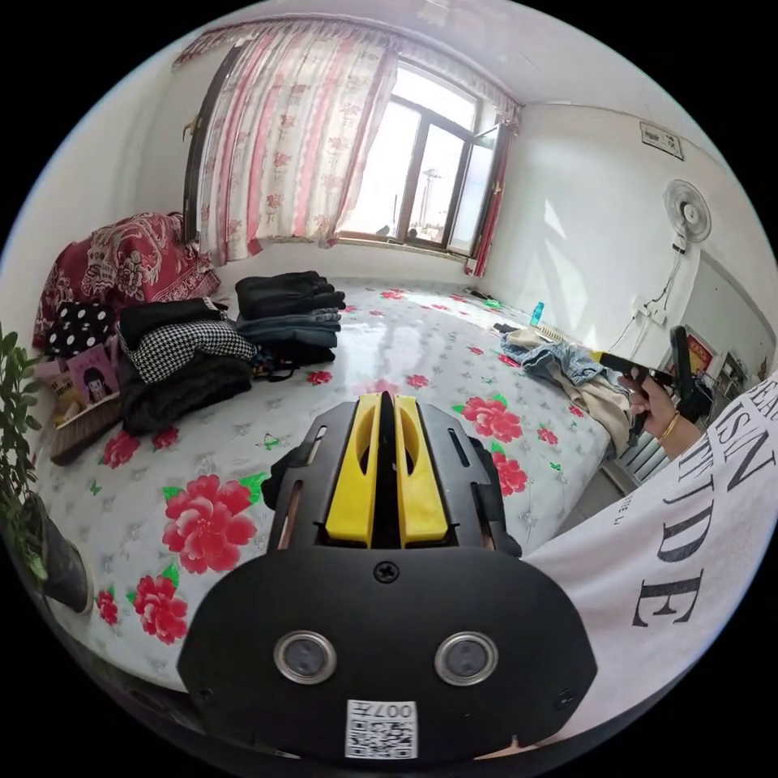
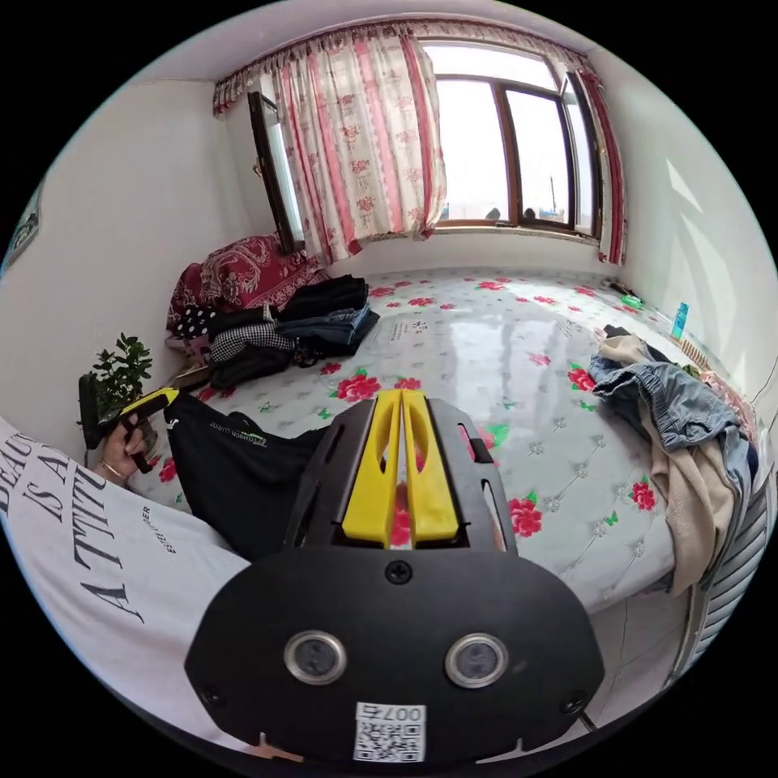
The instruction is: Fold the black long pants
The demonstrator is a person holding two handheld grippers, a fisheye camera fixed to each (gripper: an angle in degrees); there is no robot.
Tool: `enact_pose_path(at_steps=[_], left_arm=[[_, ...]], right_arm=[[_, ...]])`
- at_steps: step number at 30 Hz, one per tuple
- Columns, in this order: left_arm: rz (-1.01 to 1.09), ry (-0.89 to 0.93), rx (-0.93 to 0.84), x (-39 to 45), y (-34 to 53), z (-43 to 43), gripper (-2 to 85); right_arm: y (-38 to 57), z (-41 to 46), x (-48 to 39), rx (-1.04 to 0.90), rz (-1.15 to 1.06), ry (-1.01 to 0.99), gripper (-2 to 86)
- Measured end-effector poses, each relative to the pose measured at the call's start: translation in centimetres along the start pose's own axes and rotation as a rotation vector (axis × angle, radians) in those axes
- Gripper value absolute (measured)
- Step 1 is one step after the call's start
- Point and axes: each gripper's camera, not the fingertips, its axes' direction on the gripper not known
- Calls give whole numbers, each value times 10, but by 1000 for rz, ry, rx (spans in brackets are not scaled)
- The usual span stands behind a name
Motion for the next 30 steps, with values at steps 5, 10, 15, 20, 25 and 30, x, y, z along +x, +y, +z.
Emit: enact_pose_path(at_steps=[5, 10, 15, 20, 25, 30], left_arm=[[-60, 40, -14, 13, 14, -3, -3], [-57, -11, -34, 25, 21, -28, -4], [-131, -92, -40, 30, 32, -52, -5], [-224, -116, -46, 23, 38, -58, -5], [-200, -60, -37, 20, 18, -47, -5], [-99, 24, -17, 41, -14, -30, -5]], right_arm=[[23, 119, -35, -339, -74, -122, 81], [28, 219, -86, -510, -204, -135, 93], [36, 298, -121, -716, -357, -57, 76], [60, 296, -130, -752, -418, -58, 14], [48, 232, -95, -522, -204, -183, 16], [25, 224, -99, -445, -261, -97, 99]])
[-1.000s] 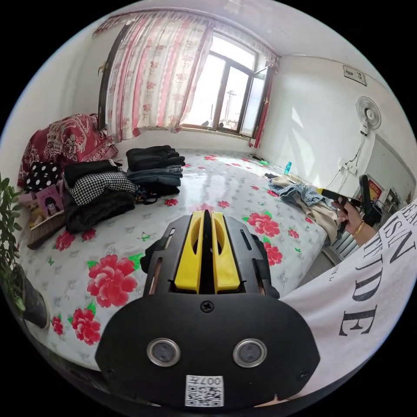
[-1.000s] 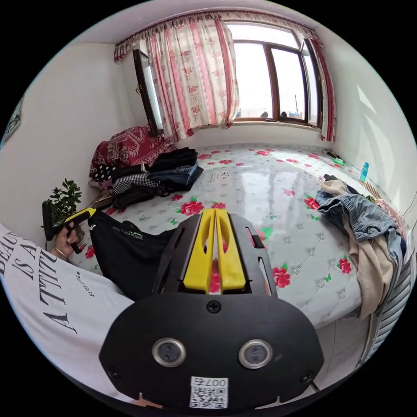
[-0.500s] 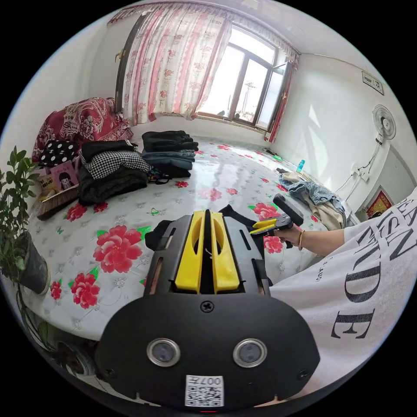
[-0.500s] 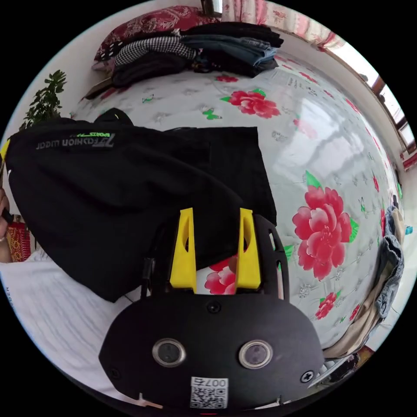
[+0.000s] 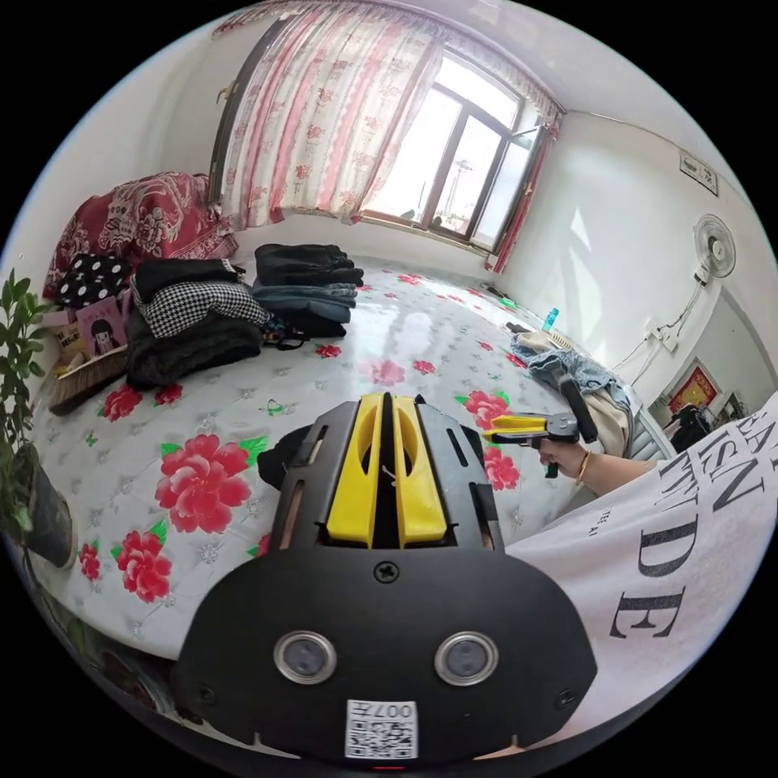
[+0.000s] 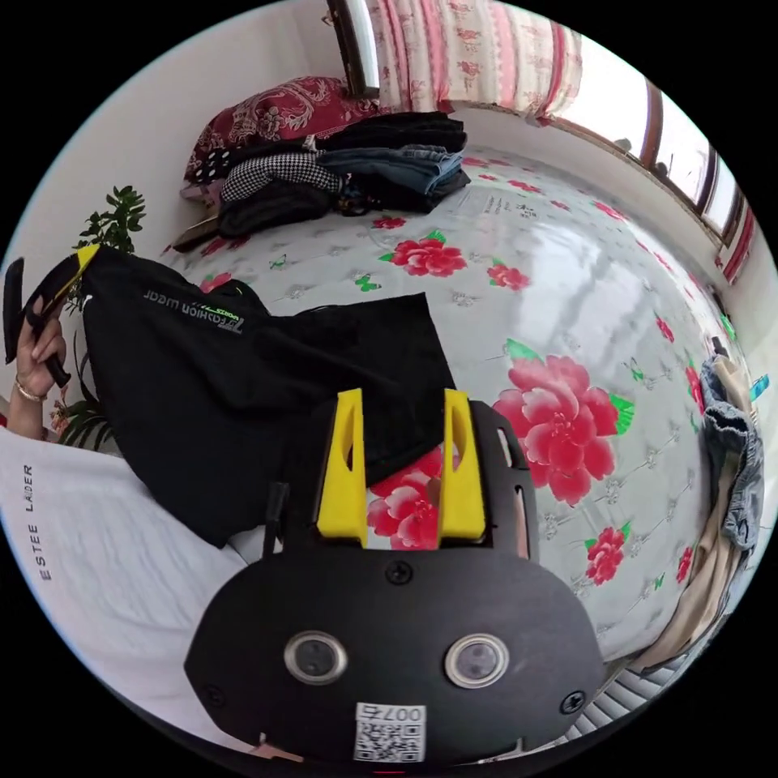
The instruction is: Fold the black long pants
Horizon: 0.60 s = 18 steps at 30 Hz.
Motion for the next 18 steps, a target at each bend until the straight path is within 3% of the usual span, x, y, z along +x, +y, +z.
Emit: enact_pose_path(at_steps=[9, 14, 18], left_arm=[[-63, -57, 4, 7, 28, -46, -7], [-174, -41, 63, -4, 40, -70, -9], [-164, -53, 127, 5, 31, -79, -9]], right_arm=[[-38, 99, -54, -308, -151, -44, 82], [-15, 92, -84, -285, -168, -8, 11], [25, 31, -66, -69, -92, -69, 1]])
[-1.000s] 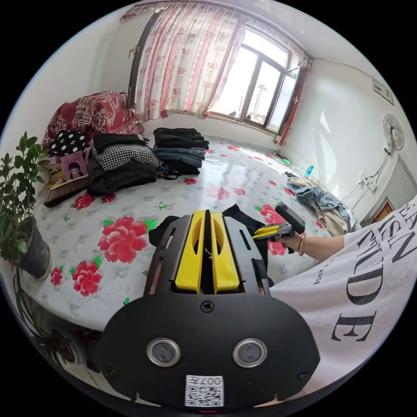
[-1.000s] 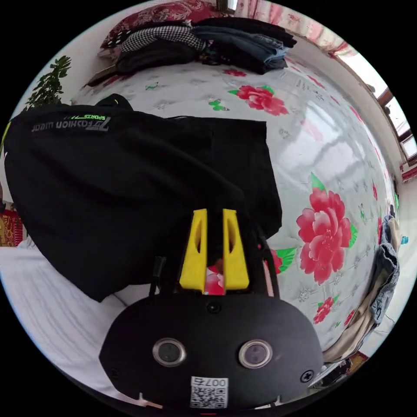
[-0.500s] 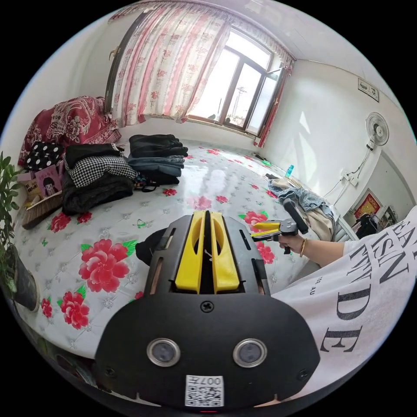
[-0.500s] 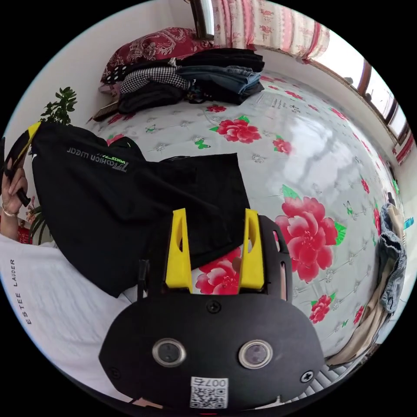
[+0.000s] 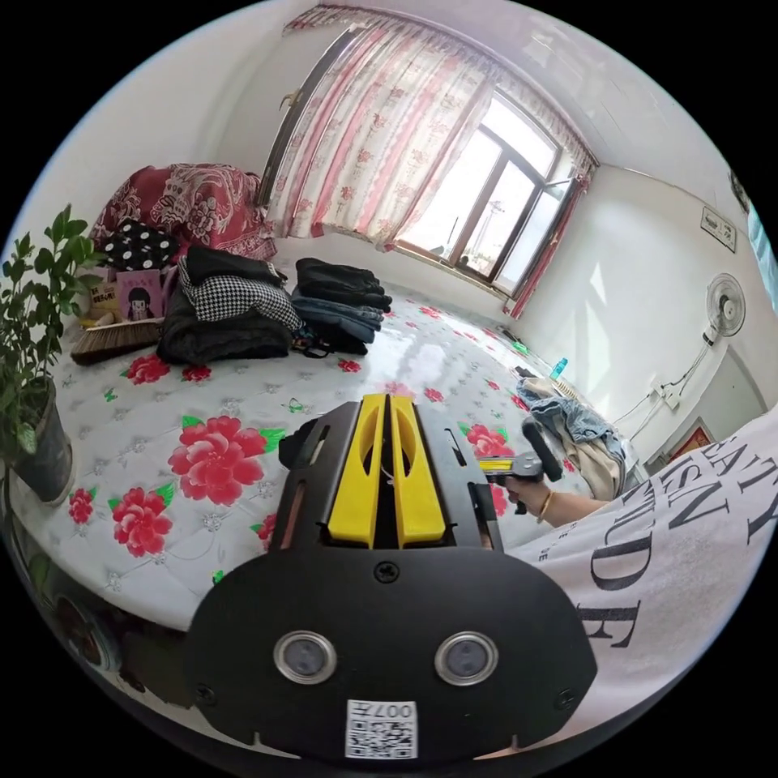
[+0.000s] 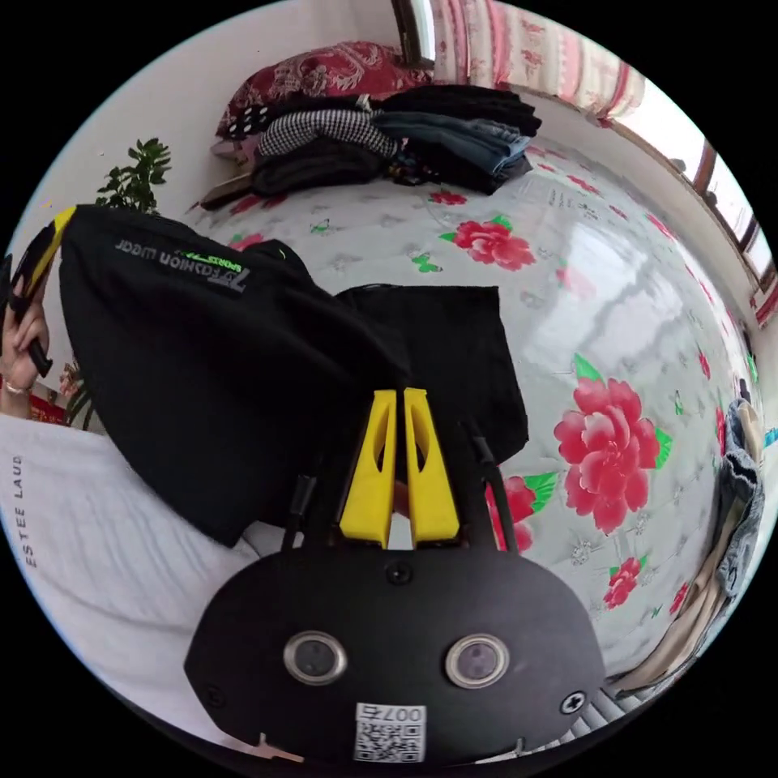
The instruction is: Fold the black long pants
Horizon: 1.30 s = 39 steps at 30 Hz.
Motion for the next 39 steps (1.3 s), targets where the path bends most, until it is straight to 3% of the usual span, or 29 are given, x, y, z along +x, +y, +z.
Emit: enact_pose_path(at_steps=[4, 11, 14, 18, 22, 26, 28, 32, 39], left_arm=[[82, 9, 92, 26, -20, -14, -9], [403, 26, 456, 121, -67, -96, -10], [454, -1, 547, 148, -85, -120, -10], [486, -33, 651, 161, -116, -117, -10], [419, -78, 526, 141, -175, -45, -8], [285, -289, 163, 82, -224, 125, 6], [223, -360, -57, 46, -215, 189, 69], [144, -326, -211, -17, -128, 226, 87], [-94, -239, -583, -103, 45, 230, 85]], right_arm=[[65, -107, 25, 296, 134, -1, -1], [172, -305, -3, 895, 173, 180, -2], [197, -354, -22, 1081, 122, 237, -1], [193, -379, -32, 1167, 44, 342, -1], [140, -374, 3, 1126, 50, 341, 2], [51, -303, 76, 889, 206, 318, 14], [28, -250, 106, 724, 303, 342, 21], [59, -136, 143, 409, 405, 261, 41], [182, -15, 108, 62, 433, 1, 81]])
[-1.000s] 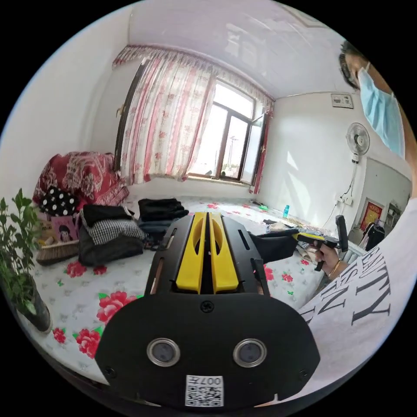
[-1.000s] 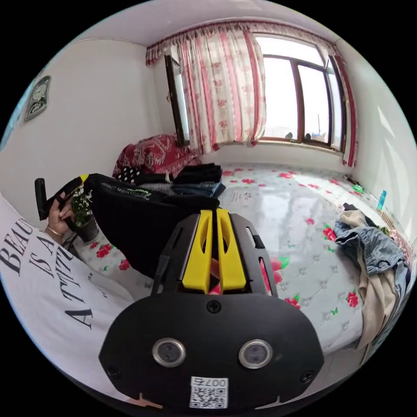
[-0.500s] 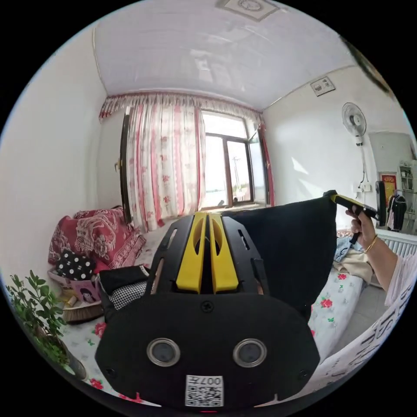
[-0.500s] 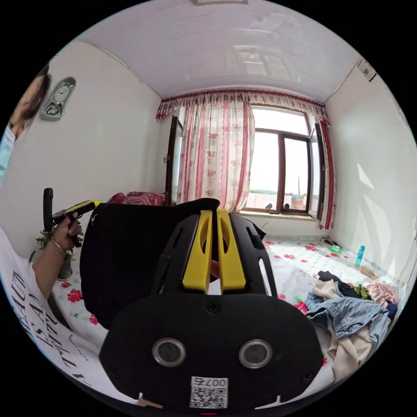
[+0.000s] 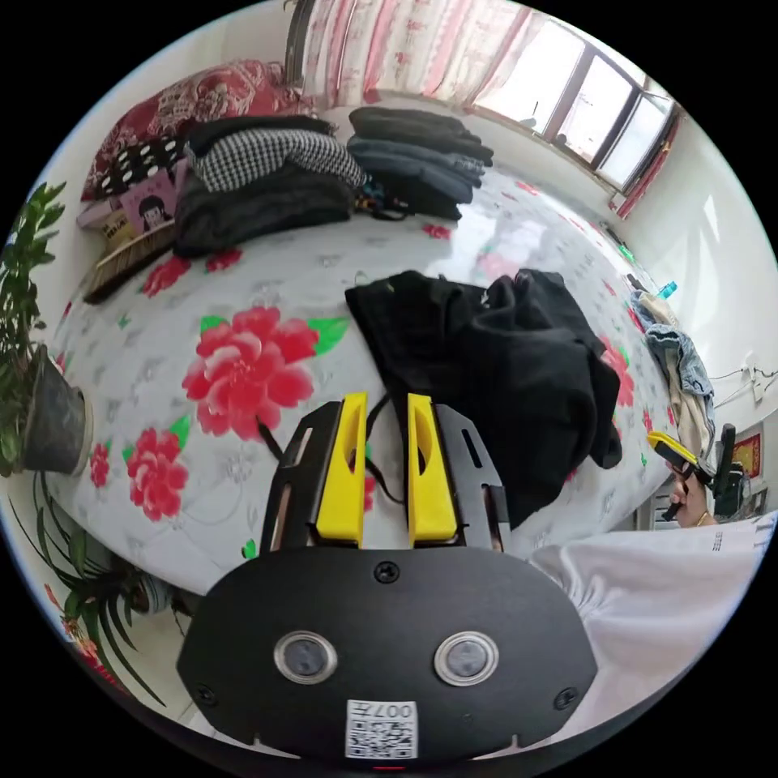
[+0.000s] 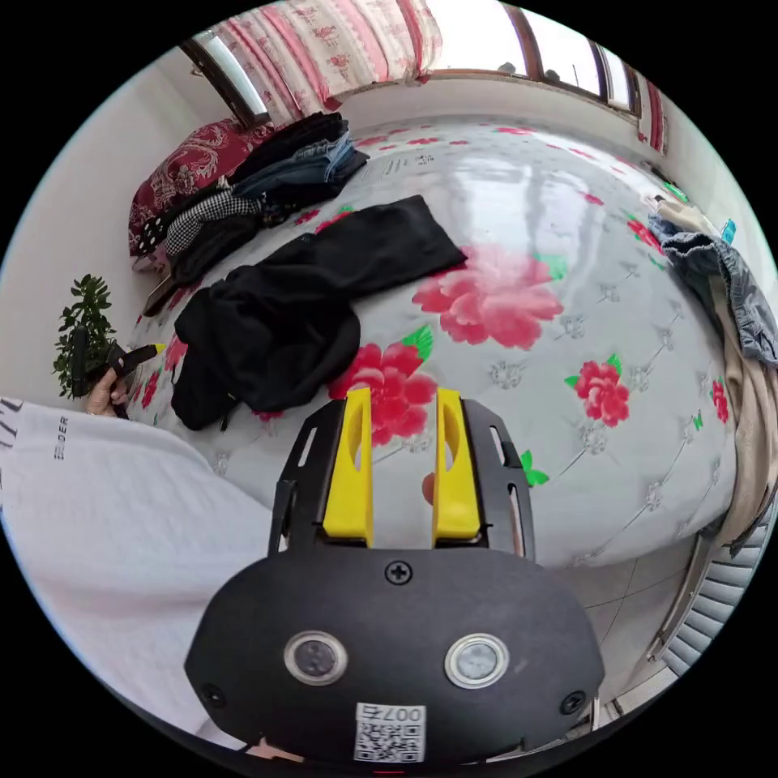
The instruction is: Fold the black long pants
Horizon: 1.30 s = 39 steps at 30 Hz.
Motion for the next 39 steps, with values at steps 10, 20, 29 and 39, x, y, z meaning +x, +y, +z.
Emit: enact_pose_path(at_steps=[10, 20, 29, 39], left_arm=[[141, -87, -143, 53, -27, 79, 106], [211, -197, -107, 28, -18, 65, 17], [237, -148, -87, 26, -32, 52, -3], [69, -21, -17, -33, 1, 13, 22]], right_arm=[[-59, 69, -52, -113, -88, -132, 61], [-57, -77, -42, 139, -55, -220, -3], [-114, -175, -44, 278, 4, -60, 16], [-62, -66, 44, 157, 262, 100, 64]])
